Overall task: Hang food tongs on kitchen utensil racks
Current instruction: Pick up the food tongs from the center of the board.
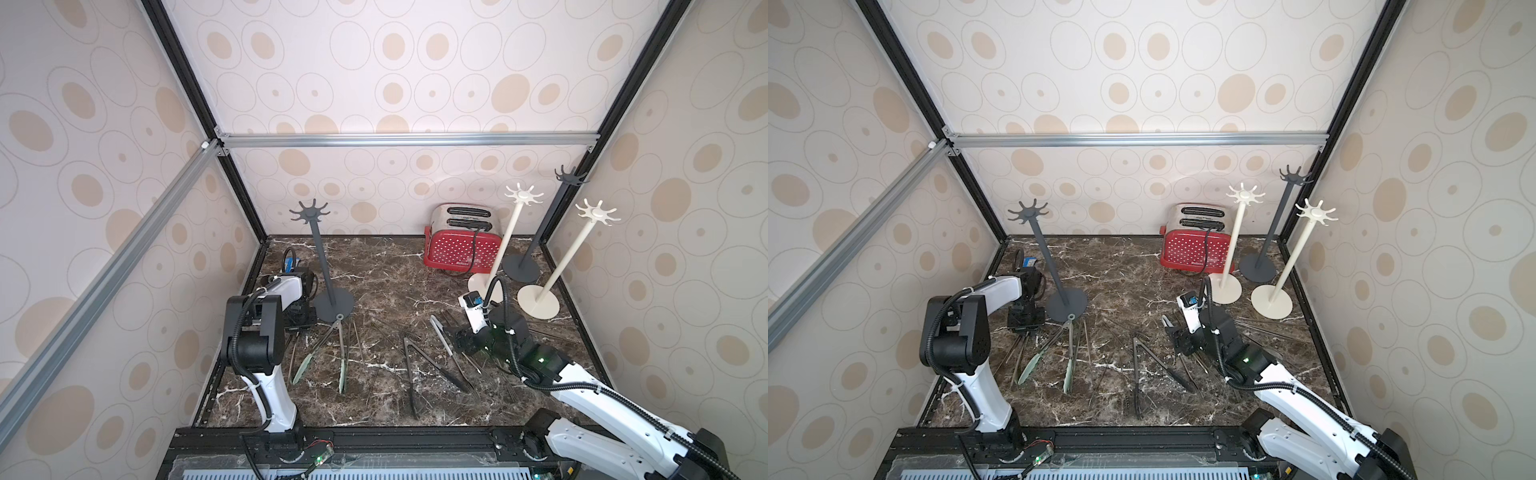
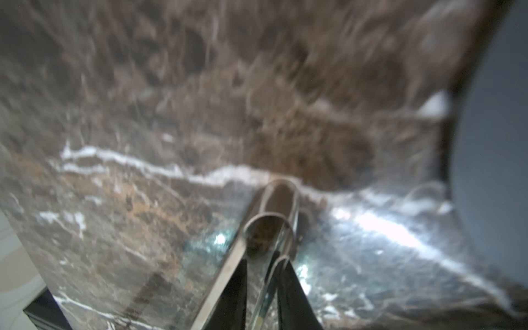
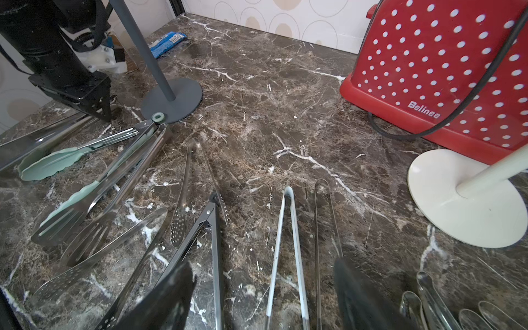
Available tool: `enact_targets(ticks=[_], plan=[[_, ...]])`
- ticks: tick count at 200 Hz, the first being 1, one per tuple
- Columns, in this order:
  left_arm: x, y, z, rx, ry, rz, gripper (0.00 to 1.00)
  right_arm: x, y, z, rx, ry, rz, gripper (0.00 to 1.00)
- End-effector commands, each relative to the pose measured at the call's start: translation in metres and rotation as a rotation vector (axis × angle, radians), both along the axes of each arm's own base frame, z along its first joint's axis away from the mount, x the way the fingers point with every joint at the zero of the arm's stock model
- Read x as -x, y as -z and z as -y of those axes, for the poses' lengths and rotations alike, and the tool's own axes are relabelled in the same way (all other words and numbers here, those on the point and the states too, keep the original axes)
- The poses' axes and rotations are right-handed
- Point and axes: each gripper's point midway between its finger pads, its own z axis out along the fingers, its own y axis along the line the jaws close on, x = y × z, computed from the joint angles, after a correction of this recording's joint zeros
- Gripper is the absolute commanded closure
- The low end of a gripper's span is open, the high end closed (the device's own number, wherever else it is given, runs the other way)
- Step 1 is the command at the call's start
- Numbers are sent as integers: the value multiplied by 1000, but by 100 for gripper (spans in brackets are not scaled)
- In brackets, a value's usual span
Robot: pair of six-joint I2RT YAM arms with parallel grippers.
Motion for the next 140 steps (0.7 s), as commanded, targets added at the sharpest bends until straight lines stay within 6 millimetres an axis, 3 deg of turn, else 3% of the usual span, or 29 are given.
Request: enact_targets(ticks=[1, 30, 101, 140], plan=[[-31, 2, 7, 43, 42, 61, 80, -3, 6, 3, 32, 9, -13, 20], [-38, -4, 6, 43, 57, 49, 80, -4, 7, 3, 39, 13, -19, 20], [23, -19, -1, 0, 71, -91, 58, -1, 5, 2, 28, -1, -19, 20], [35, -24, 2, 14, 60, -106, 57, 3, 3, 4, 18, -2, -14, 20]])
